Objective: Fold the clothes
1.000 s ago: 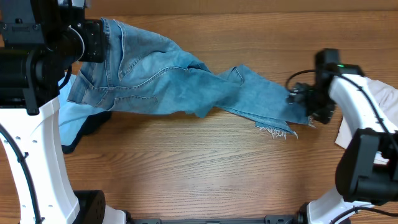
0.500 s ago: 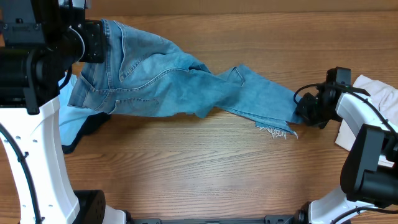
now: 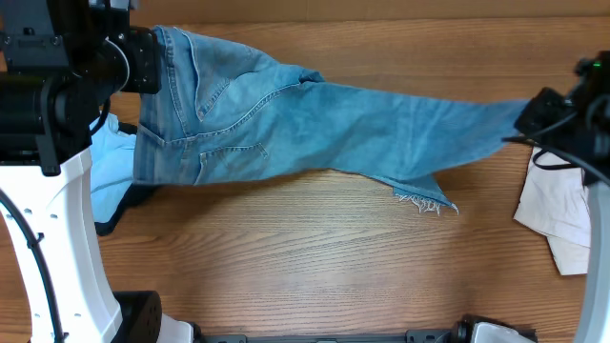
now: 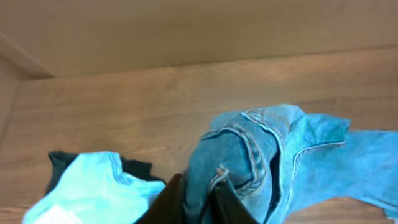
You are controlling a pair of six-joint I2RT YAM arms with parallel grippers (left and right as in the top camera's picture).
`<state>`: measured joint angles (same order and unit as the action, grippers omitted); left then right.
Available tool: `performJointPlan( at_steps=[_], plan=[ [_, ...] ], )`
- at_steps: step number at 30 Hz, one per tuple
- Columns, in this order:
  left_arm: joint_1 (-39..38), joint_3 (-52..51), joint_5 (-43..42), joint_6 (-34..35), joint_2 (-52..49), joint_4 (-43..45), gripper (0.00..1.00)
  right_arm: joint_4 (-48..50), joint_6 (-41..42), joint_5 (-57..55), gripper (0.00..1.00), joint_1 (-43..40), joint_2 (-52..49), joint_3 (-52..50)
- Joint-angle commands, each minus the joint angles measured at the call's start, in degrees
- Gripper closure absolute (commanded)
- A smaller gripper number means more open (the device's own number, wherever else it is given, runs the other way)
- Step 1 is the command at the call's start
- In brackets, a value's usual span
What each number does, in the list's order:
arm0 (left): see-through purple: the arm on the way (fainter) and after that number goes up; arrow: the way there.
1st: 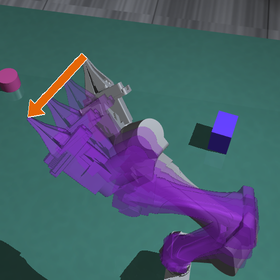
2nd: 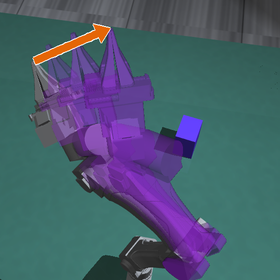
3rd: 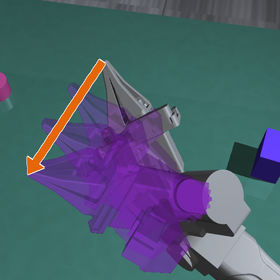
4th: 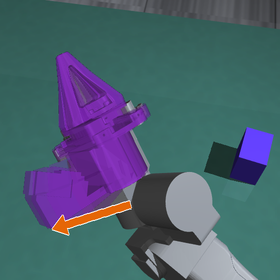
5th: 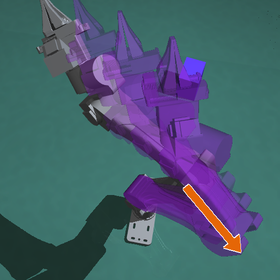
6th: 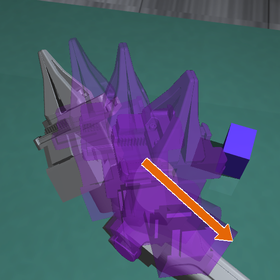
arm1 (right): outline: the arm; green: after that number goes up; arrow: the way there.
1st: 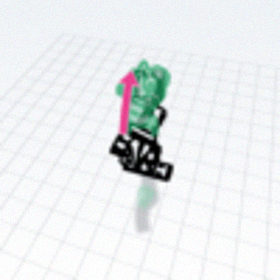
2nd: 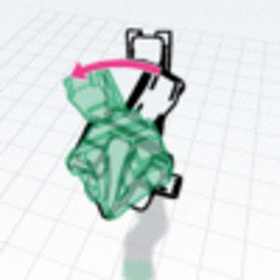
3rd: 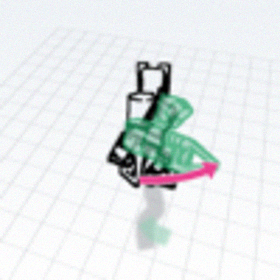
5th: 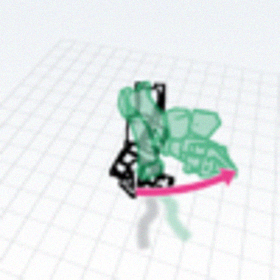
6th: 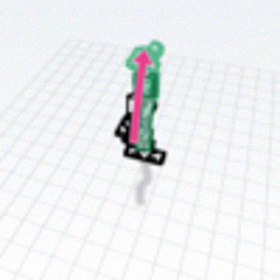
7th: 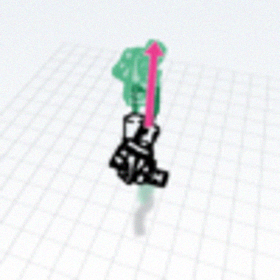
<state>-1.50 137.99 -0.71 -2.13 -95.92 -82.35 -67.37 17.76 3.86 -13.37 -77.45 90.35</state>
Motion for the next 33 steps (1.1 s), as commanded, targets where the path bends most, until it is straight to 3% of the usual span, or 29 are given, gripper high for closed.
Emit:
performJointPlan(
  at_steps=[1, 3, 6, 15, 25, 29, 33],
  plan=[
    [-0.13, 1.14, 1.77, -0.85, -0.63, 0.46, 0.52, -0.57, 0.48, -1.66, 0.96, 0.00, 1.64, 1.60],
    [-0.13, 1.11, 1.77, -1.81, -2.40, -1.46, 0.23, -0.76, 0.48, -1.68, 0.96, 0.00, 1.81, 1.62],
    [-0.13, 0.81, 1.73, -1.77, -5.33, -3.76, 0.17, -0.42, 0.48, -1.77, 0.96, -0.02, 1.81, 1.97],
    [-0.57, 0.79, -5.81, -4.33, -9.70, -14.47, 0.29, -5.01, 0.48, 1.49, 0.96, -3.17, 1.79, 18.80],
    [-6.71, -1.38, -7.91, -5.20, -9.16, -14.47, 0.33, -6.67, 3.74, -1.62, 0.96, -6.47, 1.66, 37.83],
    [-11.41, -1.40, 0.24, -3.39, -6.97, -14.47, 0.32, -8.09, 3.76, -6.19, 0.96, -6.69, 0.87, 38.36],
    [-12.57, -5.05, 5.86, 0.48, 1.73, -14.47, 0.28, -10.84, 5.01, -6.12, 0.96, -6.69, -0.61, 38.36]
  ],
)
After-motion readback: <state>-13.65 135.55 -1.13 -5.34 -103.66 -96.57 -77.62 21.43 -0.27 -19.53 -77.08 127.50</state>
